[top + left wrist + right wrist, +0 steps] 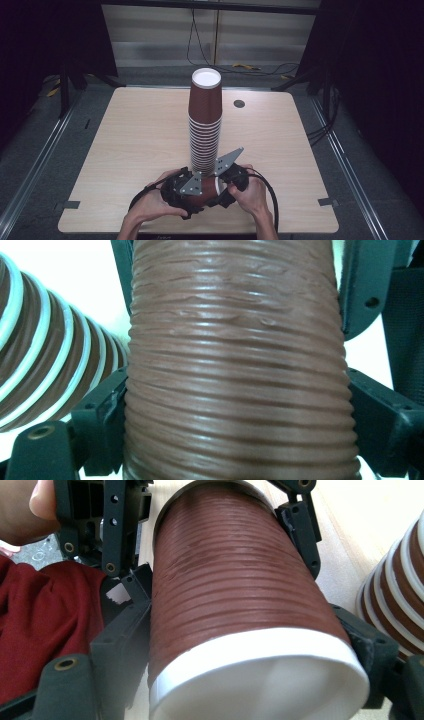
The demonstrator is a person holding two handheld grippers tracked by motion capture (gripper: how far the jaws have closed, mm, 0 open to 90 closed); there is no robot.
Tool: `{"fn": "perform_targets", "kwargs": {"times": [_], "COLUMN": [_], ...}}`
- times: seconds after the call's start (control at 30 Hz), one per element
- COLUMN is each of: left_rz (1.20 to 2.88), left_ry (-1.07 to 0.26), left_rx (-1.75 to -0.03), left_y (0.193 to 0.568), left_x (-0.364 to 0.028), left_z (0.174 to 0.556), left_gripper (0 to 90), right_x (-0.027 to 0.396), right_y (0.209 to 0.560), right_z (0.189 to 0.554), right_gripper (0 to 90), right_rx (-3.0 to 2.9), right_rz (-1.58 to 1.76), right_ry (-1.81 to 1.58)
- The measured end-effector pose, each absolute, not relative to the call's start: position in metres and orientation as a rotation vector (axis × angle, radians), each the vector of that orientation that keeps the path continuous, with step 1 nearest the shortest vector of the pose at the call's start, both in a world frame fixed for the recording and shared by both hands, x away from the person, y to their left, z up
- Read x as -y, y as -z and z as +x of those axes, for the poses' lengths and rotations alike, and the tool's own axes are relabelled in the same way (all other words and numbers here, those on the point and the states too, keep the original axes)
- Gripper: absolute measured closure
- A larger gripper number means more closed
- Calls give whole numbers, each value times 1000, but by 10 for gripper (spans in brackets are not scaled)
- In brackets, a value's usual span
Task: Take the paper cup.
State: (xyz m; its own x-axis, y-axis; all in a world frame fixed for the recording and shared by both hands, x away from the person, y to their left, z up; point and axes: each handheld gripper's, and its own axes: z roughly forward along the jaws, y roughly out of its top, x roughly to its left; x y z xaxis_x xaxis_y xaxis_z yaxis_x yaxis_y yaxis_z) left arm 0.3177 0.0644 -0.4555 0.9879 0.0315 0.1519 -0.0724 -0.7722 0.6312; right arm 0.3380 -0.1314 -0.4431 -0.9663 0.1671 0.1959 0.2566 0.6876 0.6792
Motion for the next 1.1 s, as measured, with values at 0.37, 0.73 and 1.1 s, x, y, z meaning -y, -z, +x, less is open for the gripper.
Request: {"fn": "perform_targets", "kwargs": {"times": [0.37, 0.73, 1.1], "left_rz": [2339, 2280, 2169], "left_ry": [-153, -133, -84], "left_rx": [41, 43, 11], "left_y": [455, 453, 453], "left_x": [-75, -80, -92], "left_z": [318, 320, 323], "left_gripper": [124, 129, 137], "right_x": [133, 135, 136], "right_y": [442, 441, 439], "right_z": [337, 336, 335], "right_gripper": [208, 213, 213], "right_rx": [2753, 2741, 2737], "right_rz": [-334, -325, -309], "right_ry": [1167, 1188, 1225]}}
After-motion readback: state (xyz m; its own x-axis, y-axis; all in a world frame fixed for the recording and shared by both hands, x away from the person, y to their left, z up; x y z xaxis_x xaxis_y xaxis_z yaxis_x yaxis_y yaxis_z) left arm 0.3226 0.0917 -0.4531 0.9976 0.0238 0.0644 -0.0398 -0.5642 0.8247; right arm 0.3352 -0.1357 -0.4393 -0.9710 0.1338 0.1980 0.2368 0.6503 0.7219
